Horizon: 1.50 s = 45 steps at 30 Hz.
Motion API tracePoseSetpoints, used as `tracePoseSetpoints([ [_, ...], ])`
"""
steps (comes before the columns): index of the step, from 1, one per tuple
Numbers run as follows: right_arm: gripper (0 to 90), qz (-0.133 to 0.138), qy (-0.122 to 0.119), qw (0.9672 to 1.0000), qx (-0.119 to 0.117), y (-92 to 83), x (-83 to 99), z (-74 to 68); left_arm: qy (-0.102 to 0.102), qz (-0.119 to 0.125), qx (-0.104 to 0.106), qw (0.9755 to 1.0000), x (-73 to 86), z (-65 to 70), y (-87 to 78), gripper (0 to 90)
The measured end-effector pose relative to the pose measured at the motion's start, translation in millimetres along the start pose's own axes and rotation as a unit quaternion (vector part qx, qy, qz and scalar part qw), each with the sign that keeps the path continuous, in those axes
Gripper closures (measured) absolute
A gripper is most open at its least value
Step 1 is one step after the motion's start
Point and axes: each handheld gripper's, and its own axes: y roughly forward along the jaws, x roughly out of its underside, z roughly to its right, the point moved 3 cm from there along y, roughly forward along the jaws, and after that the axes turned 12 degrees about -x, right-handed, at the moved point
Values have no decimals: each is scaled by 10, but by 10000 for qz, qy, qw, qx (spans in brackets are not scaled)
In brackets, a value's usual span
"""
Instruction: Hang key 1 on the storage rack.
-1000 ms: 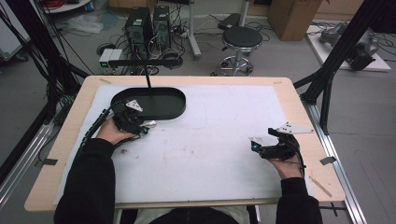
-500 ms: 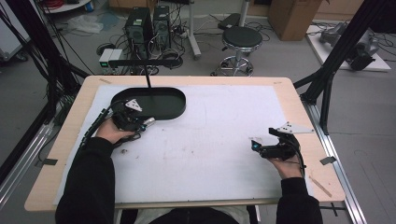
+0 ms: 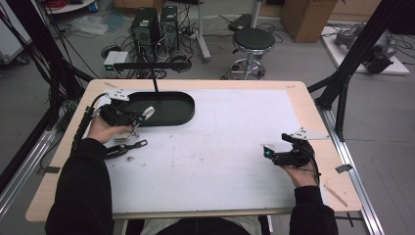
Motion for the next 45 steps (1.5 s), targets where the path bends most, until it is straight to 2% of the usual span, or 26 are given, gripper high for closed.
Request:
tracePoseSetpoints([
  [3,9,-2,-1,10000,0,1,0,0,-70,118,100,9999,-49,-4,-57,753],
  [5,8,11,-2,10000,13,-6,-2,1,-167,318,312,9989,-86,15,-101,753],
  [7,9,26,-6,10000,13,-10,-4,2,-293,536,421,9972,-127,4,-164,753],
  [10,8,43,17,10000,7,-20,-6,-1,-362,667,418,9962,-162,-23,-231,753],
  [13,9,63,7,10000,0,-17,-8,5,-380,862,349,9949,-267,-49,-387,753],
  [18,9,53,-9,10000,-39,-2,-10,2,-426,987,359,9936,-394,-49,-509,753],
  [24,8,144,68,9998,-82,-14,-18,12,-380,1001,157,9941,-563,-48,-576,752],
  [26,8,173,39,9998,-118,-22,-21,12,-441,996,85,9940,-610,-68,-582,752],
  [34,8,208,65,9996,-195,-3,-24,8,-627,1045,-64,9925,-639,-131,-515,753],
  [37,8,214,42,9995,-228,17,-27,17,-761,1162,-109,9903,-653,-170,-487,753],
  [40,8,199,68,9995,-249,22,-26,14,-813,1247,-122,9888,-696,-201,-471,753],
  [43,8,200,32,9995,-261,43,-32,4,-834,1331,-262,9872,-777,-242,-447,753],
  [45,8,171,-8,9994,-289,55,-35,-16,-836,1453,-368,9852,-836,-254,-443,753],
])
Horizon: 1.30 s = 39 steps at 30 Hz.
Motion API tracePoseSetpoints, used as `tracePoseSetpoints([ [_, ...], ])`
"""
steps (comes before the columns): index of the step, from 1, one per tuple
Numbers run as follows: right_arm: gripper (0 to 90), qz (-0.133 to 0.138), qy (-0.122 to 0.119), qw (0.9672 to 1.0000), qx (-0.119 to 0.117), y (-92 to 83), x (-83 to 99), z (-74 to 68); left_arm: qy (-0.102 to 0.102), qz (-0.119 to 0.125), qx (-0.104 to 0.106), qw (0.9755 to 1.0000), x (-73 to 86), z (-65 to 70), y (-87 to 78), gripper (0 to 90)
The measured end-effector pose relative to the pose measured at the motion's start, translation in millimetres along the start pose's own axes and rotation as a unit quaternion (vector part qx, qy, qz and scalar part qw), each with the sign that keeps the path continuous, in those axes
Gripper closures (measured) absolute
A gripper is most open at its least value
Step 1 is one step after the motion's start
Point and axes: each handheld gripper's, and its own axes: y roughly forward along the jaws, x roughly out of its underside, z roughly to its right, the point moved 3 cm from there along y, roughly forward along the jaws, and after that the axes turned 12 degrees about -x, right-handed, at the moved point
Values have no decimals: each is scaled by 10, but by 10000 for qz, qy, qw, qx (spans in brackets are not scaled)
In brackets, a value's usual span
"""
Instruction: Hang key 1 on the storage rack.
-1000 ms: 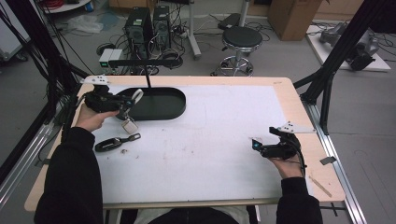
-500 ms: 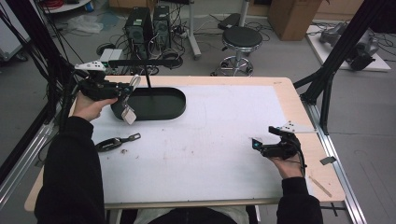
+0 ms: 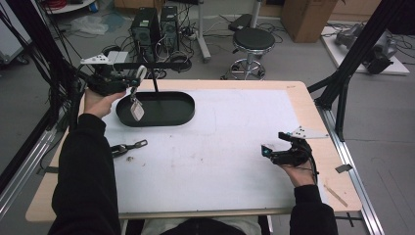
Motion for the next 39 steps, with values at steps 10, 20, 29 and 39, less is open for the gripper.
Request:
tracePoseSetpoints([
  [10,8,-32,1,10000,19,2,3,-10,-78,297,-317,9990,-263,-60,71,753],
  [20,8,-97,-7,9999,49,7,25,-19,2,495,-393,9980,-434,-169,163,753],
  [29,8,-125,-26,9999,76,17,33,0,135,449,-513,9976,-578,-191,271,753],
  [39,8,-18,65,10000,2,-21,33,-7,87,270,-569,9980,-599,-223,415,754],
])
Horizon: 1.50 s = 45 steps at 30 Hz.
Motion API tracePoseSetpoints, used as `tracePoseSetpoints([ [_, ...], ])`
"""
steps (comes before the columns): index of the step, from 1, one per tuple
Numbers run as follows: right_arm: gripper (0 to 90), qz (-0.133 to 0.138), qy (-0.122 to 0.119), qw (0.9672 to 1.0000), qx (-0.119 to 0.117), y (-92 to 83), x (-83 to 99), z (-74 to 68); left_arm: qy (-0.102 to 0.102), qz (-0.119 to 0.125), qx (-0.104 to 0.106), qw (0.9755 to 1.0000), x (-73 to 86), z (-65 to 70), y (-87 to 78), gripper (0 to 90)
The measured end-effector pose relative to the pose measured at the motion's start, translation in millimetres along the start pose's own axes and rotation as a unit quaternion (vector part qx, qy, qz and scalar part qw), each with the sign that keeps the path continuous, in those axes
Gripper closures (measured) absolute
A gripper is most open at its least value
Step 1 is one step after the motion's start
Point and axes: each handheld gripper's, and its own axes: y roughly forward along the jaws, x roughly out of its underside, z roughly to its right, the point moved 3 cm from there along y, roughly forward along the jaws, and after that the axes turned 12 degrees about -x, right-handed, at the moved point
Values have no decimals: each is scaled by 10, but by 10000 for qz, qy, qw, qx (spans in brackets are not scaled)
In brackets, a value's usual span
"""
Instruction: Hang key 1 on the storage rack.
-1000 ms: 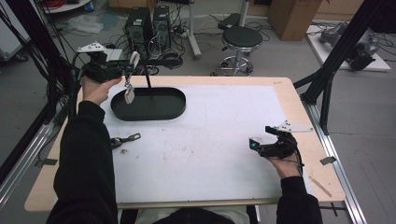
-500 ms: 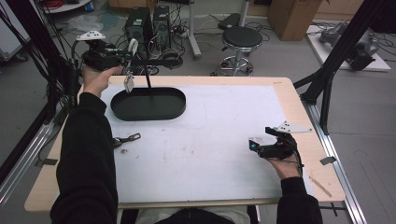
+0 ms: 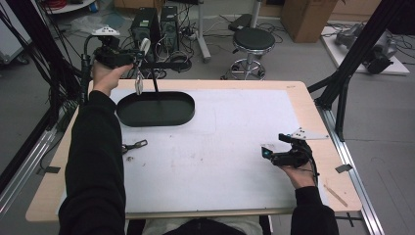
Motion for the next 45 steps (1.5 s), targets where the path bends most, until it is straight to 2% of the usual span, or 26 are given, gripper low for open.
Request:
tracePoseSetpoints([
  [3,8,-17,7,10000,4,-6,9,1,-188,76,-66,9998,7,-62,17,754],
  [7,8,-81,26,10000,38,3,23,18,-360,250,17,9990,-13,-99,-7,754],
  [13,8,-132,-37,9999,72,23,29,20,-358,277,184,9988,-25,-83,-23,754],
  [15,8,-171,-27,9998,71,38,34,19,-372,334,189,9986,-38,-71,-22,753],
  [18,8,-205,-41,9998,78,51,37,24,-286,289,183,9990,-80,-43,2,753],
  [21,8,-227,-69,9997,81,59,39,29,-112,159,68,9998,-144,3,65,753],
  [23,8,-209,-64,9997,79,58,36,31,-114,164,27,9998,-161,5,105,753],
  [26,8,-203,-79,9997,89,46,35,36,-230,97,-35,9997,-127,-36,157,753],
  [28,8,-200,-65,9997,111,36,35,32,-241,10,-147,9996,-99,-68,187,753],
  [30,8,-204,-70,9997,122,36,37,32,-295,32,-238,9993,-94,-87,201,753],
  [33,8,-226,-85,9996,128,37,40,27,-459,122,-404,9981,-98,-113,219,752],
  [35,8,-248,-55,9996,128,41,42,16,-597,74,-422,9973,-85,-135,237,750],
  [36,8,-262,-73,9995,136,43,44,18,-664,14,-518,9964,-74,-151,246,746],
  [37,8,-270,-97,9995,154,47,45,18,-706,1,-569,9959,-70,-162,246,731],
  [39,8,-290,-120,9994,160,48,47,16,-748,-51,-570,9956,-68,-171,239,573],
  [40,8,-283,-113,9994,157,46,45,12,-675,-108,-567,9960,-65,-165,232,462],
  [41,8,-283,-113,9994,157,46,45,12,-594,-157,-550,9966,-61,-157,226,462],
  [43,8,-261,-103,9995,157,44,44,13,-378,-343,-489,9975,-44,-124,215,329],
  [45,8,-247,-94,9995,160,39,41,16,-369,-434,-325,9978,-32,-95,204,216],
])
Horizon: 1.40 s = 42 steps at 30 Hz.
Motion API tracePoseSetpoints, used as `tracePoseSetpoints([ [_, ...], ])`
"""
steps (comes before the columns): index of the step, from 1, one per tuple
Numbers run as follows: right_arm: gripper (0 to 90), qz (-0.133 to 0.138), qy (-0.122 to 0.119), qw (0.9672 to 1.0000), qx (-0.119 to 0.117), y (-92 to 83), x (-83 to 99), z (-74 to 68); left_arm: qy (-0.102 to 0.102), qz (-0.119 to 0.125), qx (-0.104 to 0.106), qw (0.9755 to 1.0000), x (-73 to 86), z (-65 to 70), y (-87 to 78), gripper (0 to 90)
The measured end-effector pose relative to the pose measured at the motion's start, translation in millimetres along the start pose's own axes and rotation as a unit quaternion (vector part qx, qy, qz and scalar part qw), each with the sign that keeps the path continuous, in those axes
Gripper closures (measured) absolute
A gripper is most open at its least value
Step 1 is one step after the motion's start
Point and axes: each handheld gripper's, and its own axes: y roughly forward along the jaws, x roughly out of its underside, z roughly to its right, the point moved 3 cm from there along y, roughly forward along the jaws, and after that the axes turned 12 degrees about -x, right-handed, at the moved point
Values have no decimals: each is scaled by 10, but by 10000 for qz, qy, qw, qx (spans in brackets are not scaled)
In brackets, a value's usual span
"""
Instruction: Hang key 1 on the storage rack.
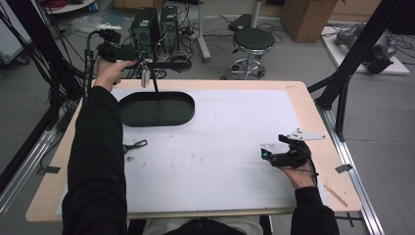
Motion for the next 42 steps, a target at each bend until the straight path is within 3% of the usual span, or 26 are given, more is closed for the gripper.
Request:
tracePoseSetpoints([
  [5,8,39,11,10000,-14,-4,-6,4,2,55,353,9994,-22,78,-66,88],
  [14,8,69,20,10000,-18,-20,-9,17,190,59,663,9976,2,215,-220,62],
  [18,8,90,55,9999,-29,-20,-10,21,239,106,695,9972,67,245,-298,62],
  [30,8,69,62,10000,-17,-17,-7,30,252,-57,678,9974,340,235,-426,62],
  [42,8,63,52,10000,3,-13,-7,26,416,-106,650,9970,583,222,-710,62],
])
